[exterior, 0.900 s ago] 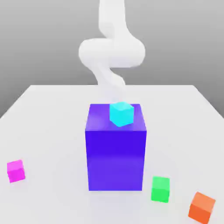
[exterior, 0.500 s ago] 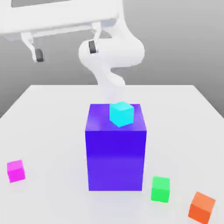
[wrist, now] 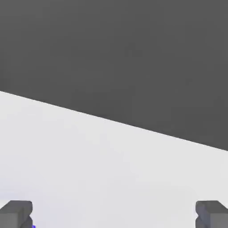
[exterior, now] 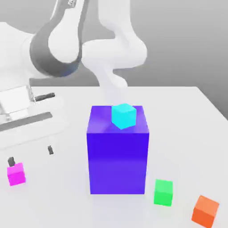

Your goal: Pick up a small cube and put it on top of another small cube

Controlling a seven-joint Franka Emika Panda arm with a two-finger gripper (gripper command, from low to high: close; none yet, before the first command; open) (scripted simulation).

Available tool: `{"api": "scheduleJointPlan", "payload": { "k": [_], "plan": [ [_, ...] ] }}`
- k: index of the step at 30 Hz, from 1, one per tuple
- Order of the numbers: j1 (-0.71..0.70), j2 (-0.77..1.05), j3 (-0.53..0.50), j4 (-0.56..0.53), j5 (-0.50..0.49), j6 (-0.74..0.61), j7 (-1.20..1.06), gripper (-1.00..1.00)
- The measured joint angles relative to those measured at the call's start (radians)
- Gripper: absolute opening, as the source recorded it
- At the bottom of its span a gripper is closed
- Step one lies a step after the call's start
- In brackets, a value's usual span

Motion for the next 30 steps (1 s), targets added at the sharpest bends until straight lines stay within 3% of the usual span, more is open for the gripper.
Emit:
{"api": "scheduleJointPlan", "payload": {
  "k": [5,11,17,18,25,30],
  "plan": [
    [-0.062,0.105,-0.02,-0.037,0.004,0.073,-0.152,0.0],
    [-0.118,0.188,-0.082,-0.085,-0.073,0.186,-0.268,0.0],
    [-0.272,0.339,0.098,-0.04,0.119,0.282,-0.432,0.0],
    [-0.303,0.365,0.136,-0.03,0.153,0.298,-0.458,-1.0],
    [-0.309,0.371,0.144,-0.028,0.163,0.299,-0.466,-1.0],
    [-0.194,0.251,-0.006,-0.072,-0.013,0.235,-0.334,-1.0]
  ]
}}
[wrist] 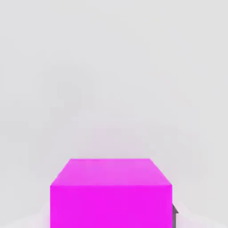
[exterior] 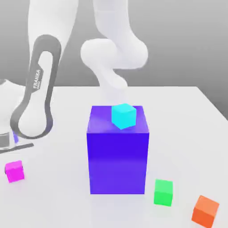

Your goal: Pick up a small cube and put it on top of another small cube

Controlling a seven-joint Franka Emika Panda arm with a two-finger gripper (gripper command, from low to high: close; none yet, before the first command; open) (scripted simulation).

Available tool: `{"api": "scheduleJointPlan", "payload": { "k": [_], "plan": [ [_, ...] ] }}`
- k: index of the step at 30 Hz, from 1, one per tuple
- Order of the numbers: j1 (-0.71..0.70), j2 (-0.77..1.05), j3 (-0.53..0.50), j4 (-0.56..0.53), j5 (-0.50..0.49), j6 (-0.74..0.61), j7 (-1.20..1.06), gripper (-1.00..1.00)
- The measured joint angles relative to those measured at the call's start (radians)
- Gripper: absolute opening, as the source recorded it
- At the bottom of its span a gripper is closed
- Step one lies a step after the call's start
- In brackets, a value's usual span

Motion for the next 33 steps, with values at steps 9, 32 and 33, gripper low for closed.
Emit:
{"api": "scheduleJointPlan", "payload": {
  "k": [9,32,33],
  "plan": [
    [0.246,-0.085,0.015,0.107,-0.237,-0.184,0.17,-1.0],
    [0.742,-0.318,0.317,-0.118,-0.536,-0.093,0.11,-1.0],
    [0.739,-0.299,0.318,-0.12,-0.519,-0.071,0.095,-1.0]
  ]
}}
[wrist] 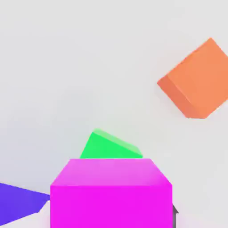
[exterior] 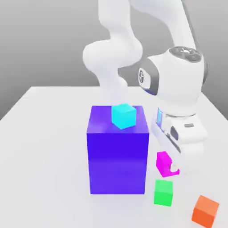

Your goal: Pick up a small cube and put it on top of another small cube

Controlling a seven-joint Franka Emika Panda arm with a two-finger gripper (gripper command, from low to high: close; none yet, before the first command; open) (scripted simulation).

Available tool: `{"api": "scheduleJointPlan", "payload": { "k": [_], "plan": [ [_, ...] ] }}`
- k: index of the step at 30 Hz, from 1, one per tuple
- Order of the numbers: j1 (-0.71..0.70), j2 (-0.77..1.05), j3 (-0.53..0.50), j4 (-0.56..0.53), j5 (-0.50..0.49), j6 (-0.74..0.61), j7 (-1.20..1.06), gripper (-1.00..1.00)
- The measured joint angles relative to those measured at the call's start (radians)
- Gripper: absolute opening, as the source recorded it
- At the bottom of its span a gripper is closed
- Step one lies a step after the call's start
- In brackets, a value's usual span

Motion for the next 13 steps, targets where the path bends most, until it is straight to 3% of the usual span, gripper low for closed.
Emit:
{"api": "scheduleJointPlan", "payload": {
  "k": [5,6,13],
  "plan": [
    [-0.025,0.121,0.039,0.003,0.105,0.111,-0.078,-1.0],
    [-0.035,0.145,0.052,0.004,0.124,0.132,-0.092,1.0],
    [-0.037,0.15,0.055,0.004,0.128,0.138,-0.094,1.0]
  ]
}}
